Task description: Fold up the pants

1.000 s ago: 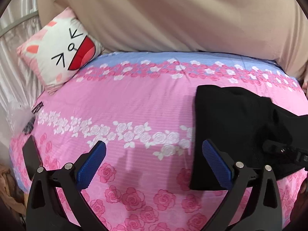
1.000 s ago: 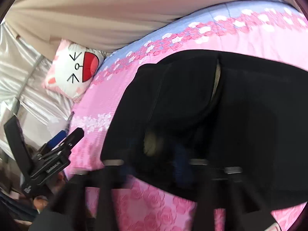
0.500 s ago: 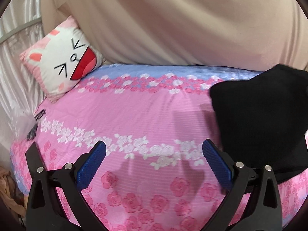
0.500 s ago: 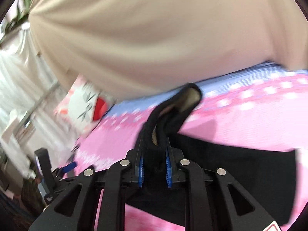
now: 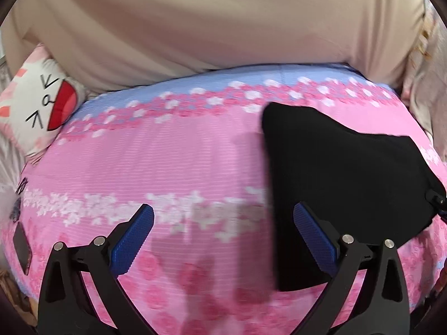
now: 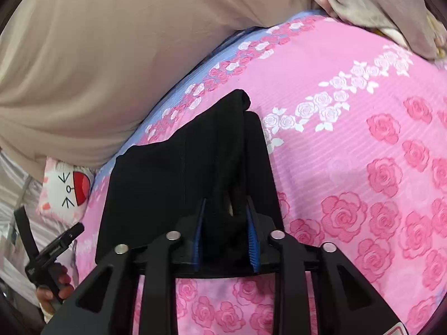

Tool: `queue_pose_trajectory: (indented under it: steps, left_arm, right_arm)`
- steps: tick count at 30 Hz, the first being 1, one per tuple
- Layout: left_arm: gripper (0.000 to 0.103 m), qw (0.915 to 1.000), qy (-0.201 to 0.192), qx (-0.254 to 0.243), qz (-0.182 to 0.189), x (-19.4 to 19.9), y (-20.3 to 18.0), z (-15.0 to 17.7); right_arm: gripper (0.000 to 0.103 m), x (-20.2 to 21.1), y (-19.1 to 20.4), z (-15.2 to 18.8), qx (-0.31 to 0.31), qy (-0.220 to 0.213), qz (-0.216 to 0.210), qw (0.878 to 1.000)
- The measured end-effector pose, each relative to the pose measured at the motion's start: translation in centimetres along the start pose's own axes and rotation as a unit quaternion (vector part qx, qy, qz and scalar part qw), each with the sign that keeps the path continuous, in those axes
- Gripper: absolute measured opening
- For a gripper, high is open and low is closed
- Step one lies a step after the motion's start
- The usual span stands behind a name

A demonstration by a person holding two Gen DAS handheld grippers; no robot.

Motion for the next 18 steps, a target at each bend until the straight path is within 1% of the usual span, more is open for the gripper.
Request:
queue_pose_trajectory:
  steps: [1, 2, 3, 4, 5, 6, 7, 8, 9, 11, 14, 16, 17, 18]
  left_arm:
    - [0.098, 1.0000, 0.000, -0.008, 0.002, 0.1, -0.9, 0.0]
    - [0.098, 0.9998, -0.001, -0.018, 0.003, 0.0, -1.7, 0.0]
    - [0.098, 0.9996, -0.003, -0.029, 0.001, 0.0, -2.5, -0.1]
    - [0.098, 0.9991, -0.008, -0.041, -0.006, 0.0, -3.4, -0.1]
    - [0.098, 0.9985, -0.011, -0.053, -0.013, 0.0, -4.1, -0.1]
    - [0.098, 0.9978, -0.015, -0.062, -0.018, 0.0, -4.7, -0.2]
    - [0.098, 0.9971, -0.018, -0.070, -0.023, -0.1, -5.3, -0.2]
    - [0.098, 0.9966, -0.020, -0.075, -0.028, -0.2, -5.7, -0.3]
    - [0.098, 0.9962, -0.019, -0.079, -0.032, -0.3, -6.0, -0.2]
    - [0.098, 0.9959, -0.014, -0.082, -0.035, -0.7, -6.5, -0.2]
    - [0.098, 0.9960, -0.007, -0.081, -0.037, -1.2, -6.9, 0.0]
    - [0.098, 0.9961, -0.003, -0.079, -0.039, -1.3, -6.8, 0.2]
    - [0.098, 0.9962, -0.001, -0.078, -0.039, -1.4, -6.8, 0.3]
    - [0.098, 0.9963, 0.000, -0.076, -0.039, -1.4, -6.8, 0.3]
  right_arm:
    - [0.036, 0.8, -0.4, -0.3, 0.010, -0.011, 0.020, 1.000]
    - [0.044, 1.5, -0.5, -0.6, 0.026, -0.024, 0.043, 0.998]
    - [0.047, 2.3, -0.1, -1.1, 0.051, -0.043, 0.072, 0.995]
    - [0.047, 3.1, 0.3, -1.5, 0.075, -0.062, 0.100, 0.990]
    - [0.047, 3.5, 0.6, -1.9, 0.090, -0.073, 0.112, 0.987]
    - [0.040, 3.8, 1.8, -2.3, 0.118, -0.087, 0.118, 0.982]
    - [0.032, 3.5, 3.5, -2.3, 0.145, -0.088, 0.109, 0.979]
    - [0.007, 3.1, 4.5, -2.2, 0.162, -0.084, 0.102, 0.978]
    - [0.000, 2.2, 5.8, -2.0, 0.181, -0.076, 0.093, 0.976]
    - [0.000, -0.4, 8.3, -1.9, 0.212, -0.060, 0.073, 0.973]
    - [0.000, -4.2, 10.8, -2.2, 0.245, -0.039, 0.056, 0.967]
    - [0.000, -6.5, 11.0, -1.9, 0.256, -0.016, 0.060, 0.965]
    - [0.000, -8.5, 10.0, -1.8, 0.253, 0.001, 0.072, 0.965]
    - [0.000, -9.6, 8.9, -1.5, 0.248, 0.014, 0.090, 0.964]
Point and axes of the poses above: each gripper's, at about its wrist camera, not at the fingertips, and x roughly against the way its jaws point, y to its left, z to its underside, the point moved 10 cm from there along -x, roughly the way its jaws point, and after that the axes turned 5 degrees about -y, right-handed, at the moved point
